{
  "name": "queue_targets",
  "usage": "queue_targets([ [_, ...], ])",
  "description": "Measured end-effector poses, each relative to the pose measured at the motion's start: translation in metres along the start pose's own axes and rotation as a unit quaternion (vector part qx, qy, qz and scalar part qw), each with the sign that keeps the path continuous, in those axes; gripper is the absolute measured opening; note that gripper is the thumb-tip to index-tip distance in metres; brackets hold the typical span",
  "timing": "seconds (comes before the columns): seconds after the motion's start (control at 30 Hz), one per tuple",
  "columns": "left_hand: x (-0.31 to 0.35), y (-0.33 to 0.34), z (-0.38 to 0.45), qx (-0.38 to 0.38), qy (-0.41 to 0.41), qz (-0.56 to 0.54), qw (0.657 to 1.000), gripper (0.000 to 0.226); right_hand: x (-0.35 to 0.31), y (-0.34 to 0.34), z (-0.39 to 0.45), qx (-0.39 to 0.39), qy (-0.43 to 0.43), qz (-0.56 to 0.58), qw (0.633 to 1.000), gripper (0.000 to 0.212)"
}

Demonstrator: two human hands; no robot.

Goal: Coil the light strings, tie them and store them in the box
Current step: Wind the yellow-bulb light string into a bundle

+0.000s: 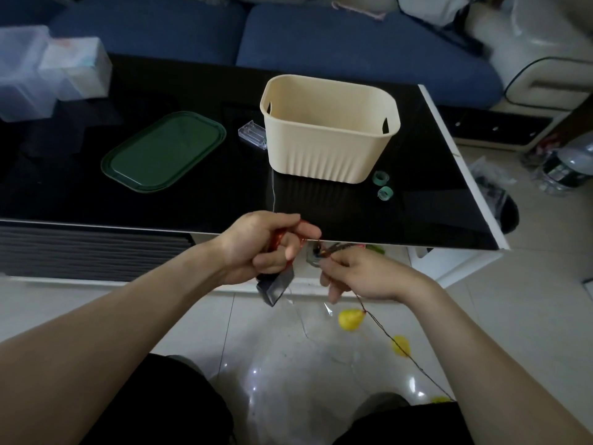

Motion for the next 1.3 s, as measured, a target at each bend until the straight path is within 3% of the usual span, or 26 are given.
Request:
queue_targets([
  [0.13,-0.002,-0.001,0.0,-0.021,-0.014,0.024,0.999,0.039,-0.005,-0.016,0.001,0.14,-0.013,-0.027,0.99,0.046],
  [0.33,-0.005,0.007,-0.002,-0.104,-0.058,0.019,0.993,0.045,-0.012,-0.013,0.007,0.141,-0.01,-0.044,0.989,0.049],
  [0.47,-0.003,0.012,-0.004,-0.064,-0.017,0.055,0.996,0.045,-0.009,-0.012,0.01,0.114,0.026,-0.099,0.988,0.048],
  [0.67,0.009,0.006,0.008,0.091,0.1,-0.058,0.989,0.042,-0.027,0.004,0.013,0.081,-0.006,-0.115,0.99,0.039],
  [0.83,0.023,-0.01,0.008,0.183,0.169,-0.151,0.957,0.042,-0.041,0.014,0.007,0.013,-0.047,-0.004,0.999,0.034],
  [0.93,0.029,-0.008,0.004,0.174,0.195,-0.174,0.949,0.033,-0.046,0.015,0.005,0.02,-0.055,0.031,0.998,0.034],
  [1.17,0.022,0.012,0.002,0.13,0.2,-0.002,0.971,0.018,-0.062,0.013,-0.004,0.086,-0.119,-0.019,0.989,0.028],
  [1.3,0.009,0.011,0.007,0.127,0.161,0.249,0.946,0.025,-0.065,0.002,-0.007,0.175,-0.164,0.013,0.971,0.036],
])
Point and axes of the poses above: each hand's wrist, its own z-axis towards the middle knuckle, its own y-axis out of the palm, x = y × z, the point moved 4 cm from there along z, towards the middle knuckle, and after that the axes turned 12 degrees about -z, right-handed, at the moved point
